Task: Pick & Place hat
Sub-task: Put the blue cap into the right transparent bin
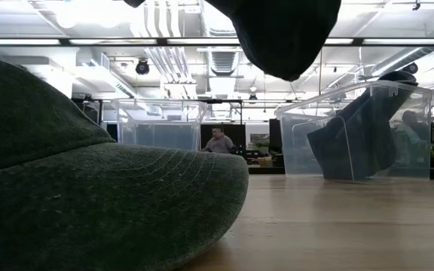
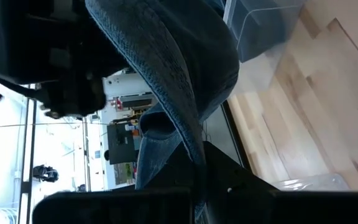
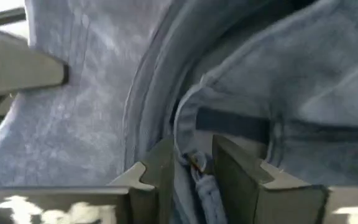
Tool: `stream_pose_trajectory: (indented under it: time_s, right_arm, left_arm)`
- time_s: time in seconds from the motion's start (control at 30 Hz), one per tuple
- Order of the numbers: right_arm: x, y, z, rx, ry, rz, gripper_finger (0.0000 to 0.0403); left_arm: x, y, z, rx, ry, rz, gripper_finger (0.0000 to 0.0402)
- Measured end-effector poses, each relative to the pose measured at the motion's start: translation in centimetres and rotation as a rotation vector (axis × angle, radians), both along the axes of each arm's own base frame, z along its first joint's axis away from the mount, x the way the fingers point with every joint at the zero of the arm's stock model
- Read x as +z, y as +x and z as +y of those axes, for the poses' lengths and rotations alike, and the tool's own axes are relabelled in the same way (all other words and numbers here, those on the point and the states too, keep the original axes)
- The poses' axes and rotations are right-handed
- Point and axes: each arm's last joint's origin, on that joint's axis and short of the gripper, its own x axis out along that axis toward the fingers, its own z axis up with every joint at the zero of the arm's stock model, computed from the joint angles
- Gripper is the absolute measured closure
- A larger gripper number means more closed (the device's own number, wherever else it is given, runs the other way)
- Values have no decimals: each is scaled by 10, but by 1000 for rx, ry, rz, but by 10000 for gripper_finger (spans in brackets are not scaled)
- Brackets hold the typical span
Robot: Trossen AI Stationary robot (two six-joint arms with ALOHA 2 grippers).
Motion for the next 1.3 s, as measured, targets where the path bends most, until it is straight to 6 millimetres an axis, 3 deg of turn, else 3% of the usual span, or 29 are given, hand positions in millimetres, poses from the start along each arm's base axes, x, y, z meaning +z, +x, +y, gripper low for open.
stream_pose_trajectory:
  time_s: [0.13, 0.37, 0.47, 0.57, 0.7, 0.9, 1.1, 1.3]
  right_arm:
    - [19, -18, -4, -69, -87, -61, 297]
    - [61, -86, -12, -300, -95, -155, 300]
    - [63, -114, -1, -352, 0, -112, 296]
    - [52, -127, 16, -391, 106, -52, 283]
    - [37, -125, 26, -525, 206, -121, 256]
    - [35, -98, 10, -695, 267, -492, 217]
    - [10, -78, -14, -767, 388, -472, 193]
    - [-4, -74, -30, -835, 493, -474, 186]
  left_arm:
    - [-2, 0, 0, 0, -2, 4, 392]
    - [-2, 2, 7, 45, 7, -14, 392]
    - [-3, 5, 22, 144, 61, -33, 392]
    - [-4, 10, 42, 253, 112, -46, 392]
    - [-3, 16, 65, 331, 121, -54, 392]
    - [-17, 30, 89, 394, 152, 10, 392]
    - [-32, 40, 100, 411, 171, 79, 392]
    - [-40, 45, 108, 407, 174, 131, 392]
